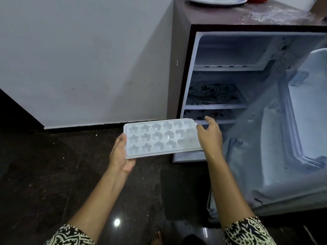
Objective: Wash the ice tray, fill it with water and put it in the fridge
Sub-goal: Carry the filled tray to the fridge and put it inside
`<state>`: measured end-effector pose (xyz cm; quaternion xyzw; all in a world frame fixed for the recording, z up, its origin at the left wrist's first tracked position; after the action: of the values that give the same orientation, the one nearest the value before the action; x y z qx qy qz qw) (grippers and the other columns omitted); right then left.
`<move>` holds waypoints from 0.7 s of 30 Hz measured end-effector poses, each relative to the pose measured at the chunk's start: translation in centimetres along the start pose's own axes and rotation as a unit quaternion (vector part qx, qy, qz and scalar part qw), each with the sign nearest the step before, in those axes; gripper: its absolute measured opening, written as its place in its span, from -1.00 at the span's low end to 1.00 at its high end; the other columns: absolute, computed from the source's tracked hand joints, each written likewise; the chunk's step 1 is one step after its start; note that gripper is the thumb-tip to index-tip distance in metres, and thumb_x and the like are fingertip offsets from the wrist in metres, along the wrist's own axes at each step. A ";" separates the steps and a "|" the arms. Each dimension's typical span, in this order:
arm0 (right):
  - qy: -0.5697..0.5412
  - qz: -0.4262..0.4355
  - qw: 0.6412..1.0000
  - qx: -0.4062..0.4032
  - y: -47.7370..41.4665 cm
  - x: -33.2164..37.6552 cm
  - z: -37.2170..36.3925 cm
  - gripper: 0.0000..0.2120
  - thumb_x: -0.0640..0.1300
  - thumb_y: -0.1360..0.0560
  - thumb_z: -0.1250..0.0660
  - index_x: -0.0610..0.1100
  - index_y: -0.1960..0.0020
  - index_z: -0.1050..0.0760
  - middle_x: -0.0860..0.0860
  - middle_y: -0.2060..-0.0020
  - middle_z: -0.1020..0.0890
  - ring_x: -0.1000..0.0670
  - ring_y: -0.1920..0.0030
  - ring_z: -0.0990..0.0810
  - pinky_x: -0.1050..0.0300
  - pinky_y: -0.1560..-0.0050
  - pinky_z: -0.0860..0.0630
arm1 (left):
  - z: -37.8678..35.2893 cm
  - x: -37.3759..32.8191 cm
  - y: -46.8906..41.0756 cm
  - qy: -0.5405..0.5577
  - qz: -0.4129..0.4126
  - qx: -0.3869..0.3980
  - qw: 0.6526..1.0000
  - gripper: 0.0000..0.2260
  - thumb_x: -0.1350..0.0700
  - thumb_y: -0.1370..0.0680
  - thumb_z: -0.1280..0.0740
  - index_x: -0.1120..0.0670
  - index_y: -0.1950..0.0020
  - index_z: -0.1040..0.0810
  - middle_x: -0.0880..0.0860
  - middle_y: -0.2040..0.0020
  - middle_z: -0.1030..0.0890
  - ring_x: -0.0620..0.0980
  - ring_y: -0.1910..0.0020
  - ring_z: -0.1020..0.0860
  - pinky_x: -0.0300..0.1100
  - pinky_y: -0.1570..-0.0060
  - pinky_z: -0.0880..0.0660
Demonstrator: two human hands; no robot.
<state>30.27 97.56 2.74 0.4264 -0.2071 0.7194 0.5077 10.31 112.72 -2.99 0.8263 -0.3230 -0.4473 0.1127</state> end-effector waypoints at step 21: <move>-0.145 -0.037 0.989 0.018 -15.0 -6.6 9.6 -0.79 -0.21 -0.57 -0.22 -0.12 -0.16 -0.54 -0.02 0.03 -0.65 -0.04 -0.01 -0.61 -0.03 -0.11 -0.55 | -15.5 8.9 -4.6 -0.033 0.011 0.010 0.999 -0.64 0.06 -0.66 -0.19 0.19 -0.42 -0.39 0.23 -0.26 -0.58 0.21 -0.18 -0.58 0.06 0.10 -0.62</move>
<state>48.56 92.81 0.57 0.5426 -0.2497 0.6344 0.4908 28.41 108.97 -2.18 0.8086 -0.3399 -0.4700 0.0990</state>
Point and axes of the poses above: each hand's wrist, its own y-axis away from the middle knuckle, its own z-axis out of the back of the hand, x = y × z, the point moved 2 cm from there along -y, towards the middle knuckle
